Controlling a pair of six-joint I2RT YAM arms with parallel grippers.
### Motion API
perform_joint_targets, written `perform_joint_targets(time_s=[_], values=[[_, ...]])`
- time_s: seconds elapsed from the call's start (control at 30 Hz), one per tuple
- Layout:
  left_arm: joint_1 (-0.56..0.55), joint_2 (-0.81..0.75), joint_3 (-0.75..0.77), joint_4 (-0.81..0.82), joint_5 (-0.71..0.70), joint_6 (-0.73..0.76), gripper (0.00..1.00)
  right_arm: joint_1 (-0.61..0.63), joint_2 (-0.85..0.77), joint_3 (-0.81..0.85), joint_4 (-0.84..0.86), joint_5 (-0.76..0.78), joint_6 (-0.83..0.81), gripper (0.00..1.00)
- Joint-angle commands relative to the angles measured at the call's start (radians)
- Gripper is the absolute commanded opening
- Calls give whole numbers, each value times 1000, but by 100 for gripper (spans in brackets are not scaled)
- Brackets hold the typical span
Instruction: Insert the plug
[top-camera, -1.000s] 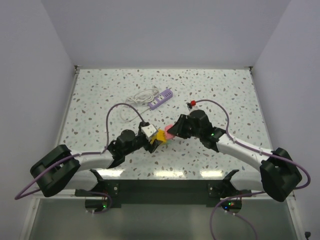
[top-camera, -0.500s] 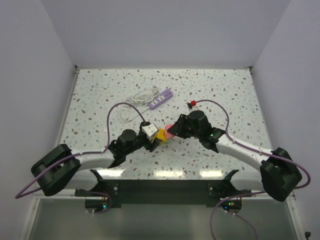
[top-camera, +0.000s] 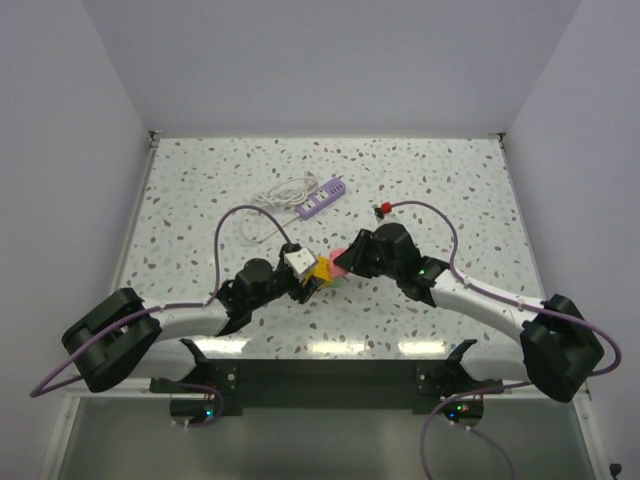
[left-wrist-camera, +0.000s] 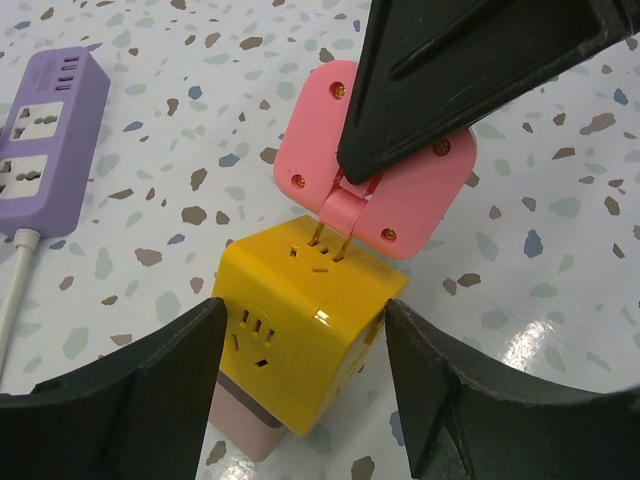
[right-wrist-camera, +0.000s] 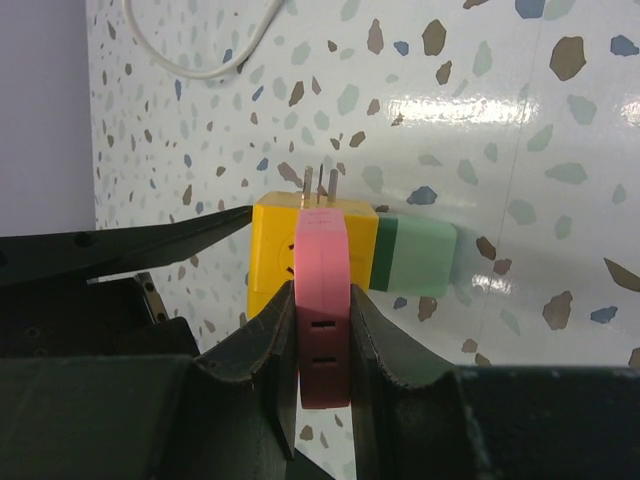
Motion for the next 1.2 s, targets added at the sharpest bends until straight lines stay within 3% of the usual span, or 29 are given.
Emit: perform_joint_targets(time_s=[0.0, 0.53, 0.6, 0.77, 1.03, 1.17], values=[[-12, 11, 27, -9, 12, 19, 69, 14, 31, -20, 23, 38, 18, 0], [-12, 25, 21, 20, 30, 12, 68, 44, 91, -28, 46, 43, 26, 0], [-12, 25, 21, 23, 15, 9, 73, 44, 84, -23, 35, 59, 17, 0], [-12, -53, 9, 28, -66, -26, 100, 41, 12, -12, -37, 141, -28, 0], [12, -240, -46, 48, -177, -133, 100, 8, -93, 0, -139, 222, -85, 0], [110, -212, -37, 31, -82, -244, 100, 0, -113, -3, -155, 218, -95, 0]])
